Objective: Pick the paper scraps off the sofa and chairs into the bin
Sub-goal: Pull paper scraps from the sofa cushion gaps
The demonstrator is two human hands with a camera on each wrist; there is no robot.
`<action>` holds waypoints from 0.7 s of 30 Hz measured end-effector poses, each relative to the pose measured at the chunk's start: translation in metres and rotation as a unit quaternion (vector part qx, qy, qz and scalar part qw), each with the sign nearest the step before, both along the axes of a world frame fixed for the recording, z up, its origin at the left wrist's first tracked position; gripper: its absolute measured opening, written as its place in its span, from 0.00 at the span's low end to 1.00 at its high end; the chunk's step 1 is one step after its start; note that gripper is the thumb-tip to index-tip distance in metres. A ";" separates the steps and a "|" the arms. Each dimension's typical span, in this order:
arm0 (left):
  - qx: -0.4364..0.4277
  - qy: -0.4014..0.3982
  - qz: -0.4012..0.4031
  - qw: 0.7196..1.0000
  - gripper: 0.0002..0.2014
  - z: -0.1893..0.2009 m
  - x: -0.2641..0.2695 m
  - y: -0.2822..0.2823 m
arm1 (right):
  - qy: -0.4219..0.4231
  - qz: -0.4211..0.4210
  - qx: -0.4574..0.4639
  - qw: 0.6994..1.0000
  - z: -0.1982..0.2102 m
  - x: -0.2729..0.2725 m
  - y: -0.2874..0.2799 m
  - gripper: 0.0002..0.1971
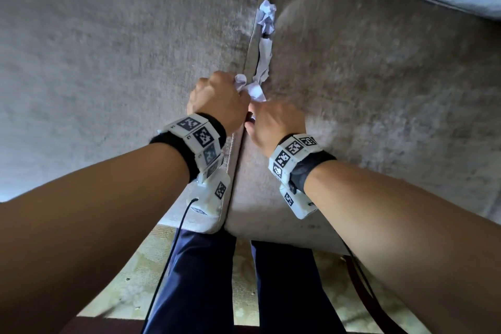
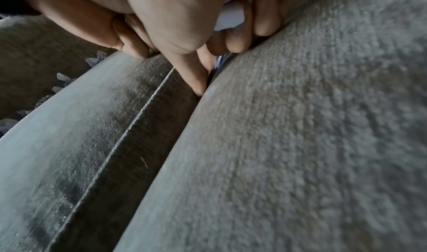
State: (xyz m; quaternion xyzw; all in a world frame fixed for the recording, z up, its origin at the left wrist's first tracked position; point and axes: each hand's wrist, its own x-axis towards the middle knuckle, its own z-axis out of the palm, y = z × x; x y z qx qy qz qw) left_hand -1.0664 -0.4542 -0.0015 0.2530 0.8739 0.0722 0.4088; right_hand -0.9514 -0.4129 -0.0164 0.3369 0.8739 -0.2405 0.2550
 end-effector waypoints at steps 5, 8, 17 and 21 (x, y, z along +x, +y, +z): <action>-0.012 -0.001 -0.004 1.000 0.10 -0.001 0.000 0.001 | -0.035 -0.018 -0.011 0.999 -0.002 -0.009 -0.002 0.10; -0.001 -0.018 -0.002 1.000 0.08 0.001 0.000 0.001 | -0.036 -0.024 -0.022 0.999 0.002 -0.012 0.000 0.09; 0.050 -0.057 0.004 0.997 0.15 0.003 -0.006 -0.002 | 0.059 -0.109 -0.061 0.990 0.006 0.007 0.018 0.11; 0.066 -0.064 0.014 0.996 0.11 0.006 -0.003 -0.006 | 0.134 -0.212 -0.087 0.964 0.007 0.026 0.029 0.12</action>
